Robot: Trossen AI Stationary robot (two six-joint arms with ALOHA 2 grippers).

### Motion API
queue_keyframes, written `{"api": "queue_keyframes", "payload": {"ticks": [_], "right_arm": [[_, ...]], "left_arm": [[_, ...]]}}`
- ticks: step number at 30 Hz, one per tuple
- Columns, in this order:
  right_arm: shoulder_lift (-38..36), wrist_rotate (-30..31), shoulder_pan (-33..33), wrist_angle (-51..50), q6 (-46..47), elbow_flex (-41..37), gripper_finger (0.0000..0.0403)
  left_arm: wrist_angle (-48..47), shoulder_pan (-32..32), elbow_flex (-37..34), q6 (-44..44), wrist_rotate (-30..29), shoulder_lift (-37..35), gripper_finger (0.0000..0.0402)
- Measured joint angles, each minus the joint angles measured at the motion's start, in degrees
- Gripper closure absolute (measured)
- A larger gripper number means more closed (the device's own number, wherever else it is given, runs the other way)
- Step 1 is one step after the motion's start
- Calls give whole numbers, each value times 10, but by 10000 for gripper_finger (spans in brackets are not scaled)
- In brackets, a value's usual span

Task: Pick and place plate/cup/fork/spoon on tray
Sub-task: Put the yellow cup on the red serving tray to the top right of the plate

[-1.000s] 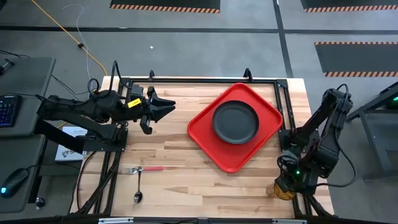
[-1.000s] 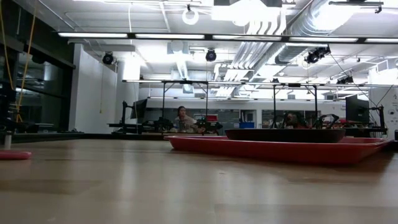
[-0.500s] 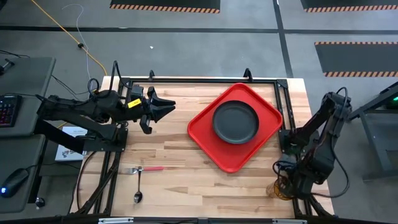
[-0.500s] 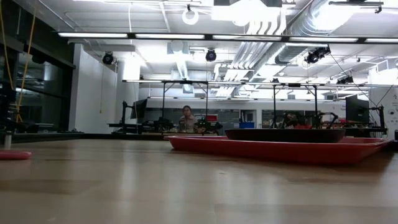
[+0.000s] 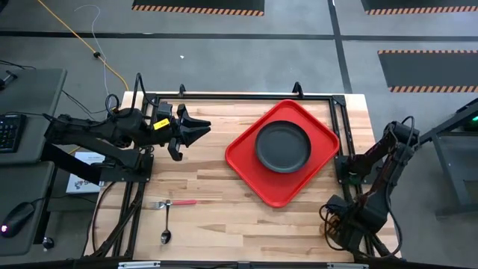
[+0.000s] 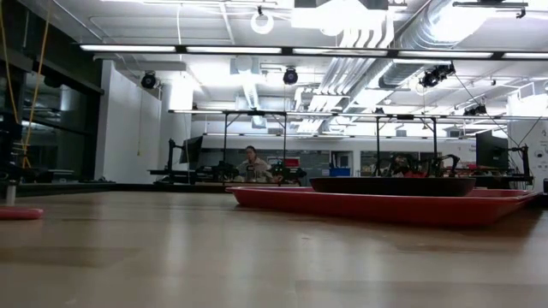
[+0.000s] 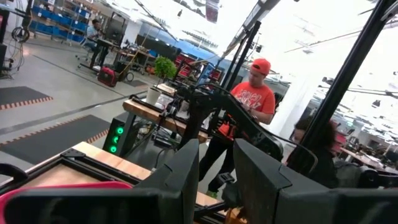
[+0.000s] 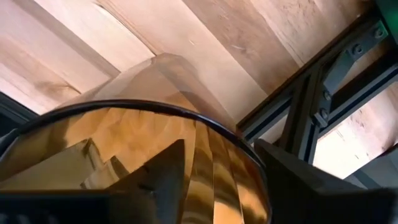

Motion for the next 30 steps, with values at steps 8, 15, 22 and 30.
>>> {"api": "queue_keyframes", "payload": {"ticks": [8, 15, 22, 30], "right_arm": [[-38, 16, -26, 1, 0, 1, 389], [-113, 177, -99, -35, -58, 58, 398], [-110, 350, -293, -157, -247, 212, 401], [-83, 449, -593, -139, -454, 239, 402]], "left_arm": [[-4, 0, 0, 25, 0, -9, 312], [-4, 0, 9, 32, 18, -64, 312], [-47, 0, 9, 73, 14, -129, 312], [-101, 0, 9, 137, 9, -158, 312]]}}
